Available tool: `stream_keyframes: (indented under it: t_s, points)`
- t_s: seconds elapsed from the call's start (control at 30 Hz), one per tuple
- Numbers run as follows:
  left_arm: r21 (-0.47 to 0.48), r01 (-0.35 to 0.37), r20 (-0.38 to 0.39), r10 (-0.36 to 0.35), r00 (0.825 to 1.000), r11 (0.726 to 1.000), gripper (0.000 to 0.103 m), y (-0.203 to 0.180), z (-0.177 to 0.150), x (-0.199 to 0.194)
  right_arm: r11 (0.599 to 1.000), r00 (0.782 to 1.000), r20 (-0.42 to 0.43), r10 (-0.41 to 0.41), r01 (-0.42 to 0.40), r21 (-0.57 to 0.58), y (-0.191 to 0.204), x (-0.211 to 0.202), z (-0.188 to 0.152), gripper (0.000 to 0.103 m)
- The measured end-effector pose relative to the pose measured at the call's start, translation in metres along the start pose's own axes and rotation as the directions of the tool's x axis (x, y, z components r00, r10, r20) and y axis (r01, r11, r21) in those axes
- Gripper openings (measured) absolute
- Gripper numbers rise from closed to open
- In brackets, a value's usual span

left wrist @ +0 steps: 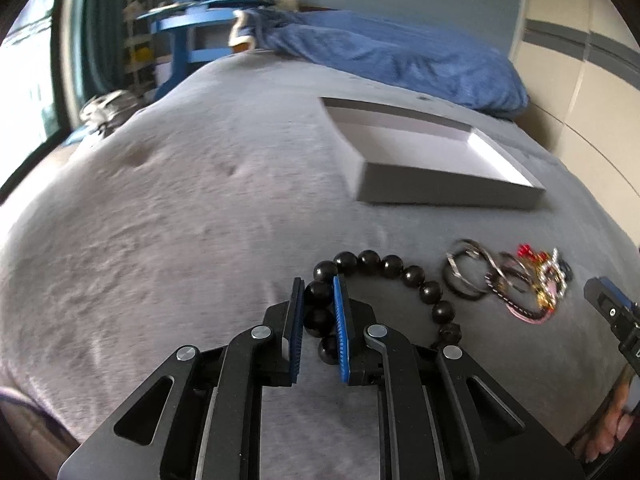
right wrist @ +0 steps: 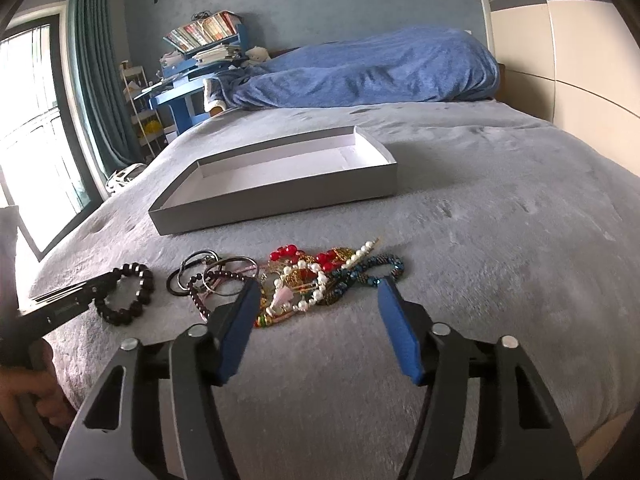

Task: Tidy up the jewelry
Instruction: 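Close the right tool on the white pearl bracelet while the left tool holds the black bracelet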

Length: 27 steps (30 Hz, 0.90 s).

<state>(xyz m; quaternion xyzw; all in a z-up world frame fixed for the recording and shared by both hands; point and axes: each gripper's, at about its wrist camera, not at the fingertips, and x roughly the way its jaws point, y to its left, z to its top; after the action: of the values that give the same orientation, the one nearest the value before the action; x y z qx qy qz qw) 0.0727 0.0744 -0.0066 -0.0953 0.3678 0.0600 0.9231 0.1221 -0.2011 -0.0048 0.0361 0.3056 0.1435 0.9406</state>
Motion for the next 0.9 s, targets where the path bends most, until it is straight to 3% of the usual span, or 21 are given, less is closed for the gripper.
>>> stream_keyframes:
  t_s: [0.13,0.27,0.5,0.7,0.9]
  points:
    - [-0.013,-0.003,-0.008,0.003,1.0,1.0,0.015,0.002,0.001,0.002,1.0,0.999,-0.027,0.017,-0.017,-0.006,0.0,0.011,0.006,0.056]
    - [-0.008,0.0,-0.015,0.0,1.0,1.0,0.015,0.001,0.001,0.006,1.0,0.997,-0.068,0.019,-0.02,-0.018,-0.001,0.027,0.011,0.046]
    - [0.037,-0.028,-0.02,0.029,0.999,0.999,0.024,-0.006,0.003,0.016,1.0,0.993,-0.114,0.021,-0.023,-0.017,-0.007,0.045,0.012,0.037]
    - [0.041,-0.007,-0.014,0.008,1.0,0.999,0.021,-0.003,0.004,0.015,0.999,0.993,-0.119,0.026,-0.03,-0.026,-0.005,0.048,0.009,0.011]
    - [0.031,0.011,0.04,-0.012,0.999,0.999,0.015,-0.001,0.006,0.001,0.998,0.995,-0.081,0.057,-0.055,0.021,-0.012,0.039,0.01,0.008]
